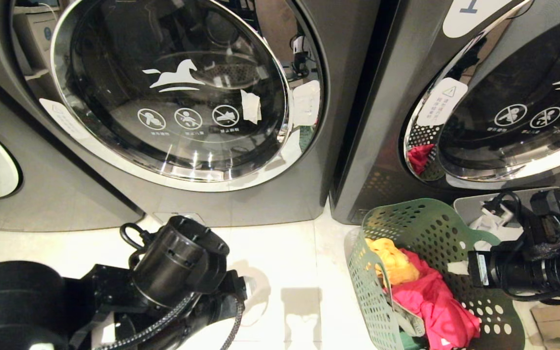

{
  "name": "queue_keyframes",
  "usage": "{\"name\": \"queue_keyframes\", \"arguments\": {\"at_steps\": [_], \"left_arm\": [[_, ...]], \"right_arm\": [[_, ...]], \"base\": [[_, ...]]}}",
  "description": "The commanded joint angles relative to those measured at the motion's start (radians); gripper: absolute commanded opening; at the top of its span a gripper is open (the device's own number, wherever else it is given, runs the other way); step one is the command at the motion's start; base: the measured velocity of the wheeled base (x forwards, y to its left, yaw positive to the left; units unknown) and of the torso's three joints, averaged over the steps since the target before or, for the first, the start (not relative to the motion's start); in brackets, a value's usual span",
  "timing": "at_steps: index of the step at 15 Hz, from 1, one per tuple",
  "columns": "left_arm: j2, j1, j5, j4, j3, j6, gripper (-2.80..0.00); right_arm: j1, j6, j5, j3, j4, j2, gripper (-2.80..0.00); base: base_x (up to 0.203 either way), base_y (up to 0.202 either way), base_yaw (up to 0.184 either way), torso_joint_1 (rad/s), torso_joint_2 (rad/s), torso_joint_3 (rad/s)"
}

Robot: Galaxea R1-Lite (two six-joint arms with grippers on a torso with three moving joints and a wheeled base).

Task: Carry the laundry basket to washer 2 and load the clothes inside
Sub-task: Open the lid of the washing machine

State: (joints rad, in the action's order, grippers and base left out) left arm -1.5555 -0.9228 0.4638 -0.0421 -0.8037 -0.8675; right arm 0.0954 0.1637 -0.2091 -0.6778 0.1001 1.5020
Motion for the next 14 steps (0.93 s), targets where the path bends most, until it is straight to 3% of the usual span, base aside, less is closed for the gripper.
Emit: {"name": "queue_keyframes", "arguments": {"at_steps": [1, 2, 5, 7, 10, 14], "left_arm": [[0.052, 0.001, 0.005, 0.001, 0.046, -0.005, 0.0], [0.061, 0.001, 0.008, 0.001, 0.069, -0.005, -2.8], [0.099, 0.026, 0.034, -0.001, 0.126, -0.025, -2.8], [0.166, 0.102, 0.044, -0.002, 0.176, -0.027, -2.8], [0.288, 0.27, 0.052, -0.006, 0.296, -0.027, -2.8], [0.418, 0.592, 0.112, 0.003, 0.467, 0.012, -2.8]], "right_arm": [[0.048, 0.046, -0.012, -0.002, -0.009, -0.054, -2.8], [0.052, 0.049, -0.011, 0.011, -0.01, -0.073, -2.8], [0.052, 0.05, 0.031, 0.065, -0.014, -0.146, -2.8], [0.044, 0.049, 0.072, 0.13, -0.012, -0.231, -2.8], [-0.023, 0.042, 0.1, 0.266, -0.01, -0.375, -2.8], [-0.196, 0.02, 0.174, 0.36, -0.008, -0.512, -2.8]], "base": [[0.0, 0.0, 0.0, 0.0, 0.0, 0.0], [0.0, 0.0, 0.0, 0.0, 0.0, 0.0], [0.0, 0.0, 0.0, 0.0, 0.0, 0.0], [0.0, 0.0, 0.0, 0.0, 0.0, 0.0], [0.0, 0.0, 0.0, 0.0, 0.0, 0.0], [0.0, 0.0, 0.0, 0.0, 0.0, 0.0]]}}
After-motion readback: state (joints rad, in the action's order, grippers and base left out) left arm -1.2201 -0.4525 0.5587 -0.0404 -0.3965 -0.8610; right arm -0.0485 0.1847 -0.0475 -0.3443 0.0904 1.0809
